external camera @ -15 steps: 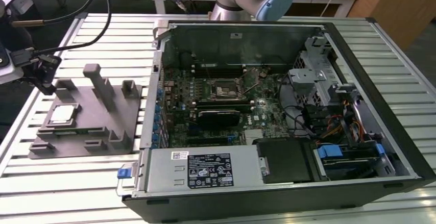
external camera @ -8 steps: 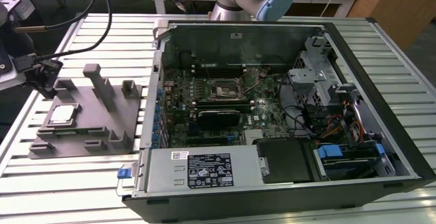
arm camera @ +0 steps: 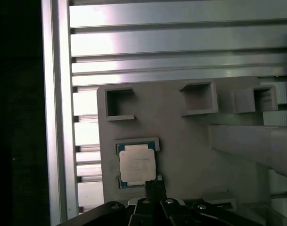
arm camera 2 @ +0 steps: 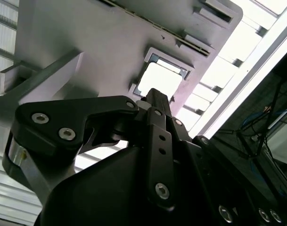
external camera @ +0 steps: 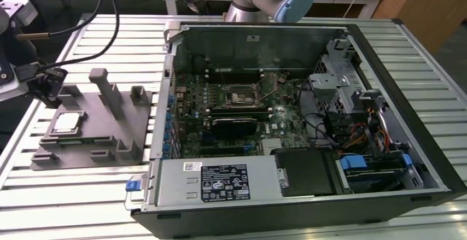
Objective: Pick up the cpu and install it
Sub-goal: 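Pick up the cpu and move it towards the insertion slot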
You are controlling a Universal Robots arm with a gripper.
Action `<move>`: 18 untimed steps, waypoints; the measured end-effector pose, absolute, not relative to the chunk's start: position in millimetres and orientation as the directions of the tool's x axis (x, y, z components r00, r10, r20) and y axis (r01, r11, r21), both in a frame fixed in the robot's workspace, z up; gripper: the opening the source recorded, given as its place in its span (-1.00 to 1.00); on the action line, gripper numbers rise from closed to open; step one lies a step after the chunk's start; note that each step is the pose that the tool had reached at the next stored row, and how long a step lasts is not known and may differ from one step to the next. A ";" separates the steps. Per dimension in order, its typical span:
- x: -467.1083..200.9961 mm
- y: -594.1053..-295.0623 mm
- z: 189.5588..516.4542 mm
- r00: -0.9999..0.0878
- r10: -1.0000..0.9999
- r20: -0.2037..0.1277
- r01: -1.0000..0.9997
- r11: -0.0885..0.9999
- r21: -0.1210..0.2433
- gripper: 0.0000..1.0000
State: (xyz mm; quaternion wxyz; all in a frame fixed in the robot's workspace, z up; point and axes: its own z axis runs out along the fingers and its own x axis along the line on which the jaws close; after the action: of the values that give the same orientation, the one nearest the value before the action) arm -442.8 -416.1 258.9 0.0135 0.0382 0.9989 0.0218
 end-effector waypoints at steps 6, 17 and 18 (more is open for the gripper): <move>-444.7 -416.6 251.1 -0.997 0.077 -0.025 0.076 0.996 0.045 -0.79; -445.8 -417.0 237.8 -0.997 0.077 -0.025 0.076 0.996 0.045 -0.79; -445.9 -417.1 236.5 -0.997 0.077 -0.025 0.076 0.996 0.045 -0.79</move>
State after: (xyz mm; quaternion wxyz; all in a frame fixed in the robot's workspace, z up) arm -445.9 -417.1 236.5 0.0134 0.0382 0.9989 0.0218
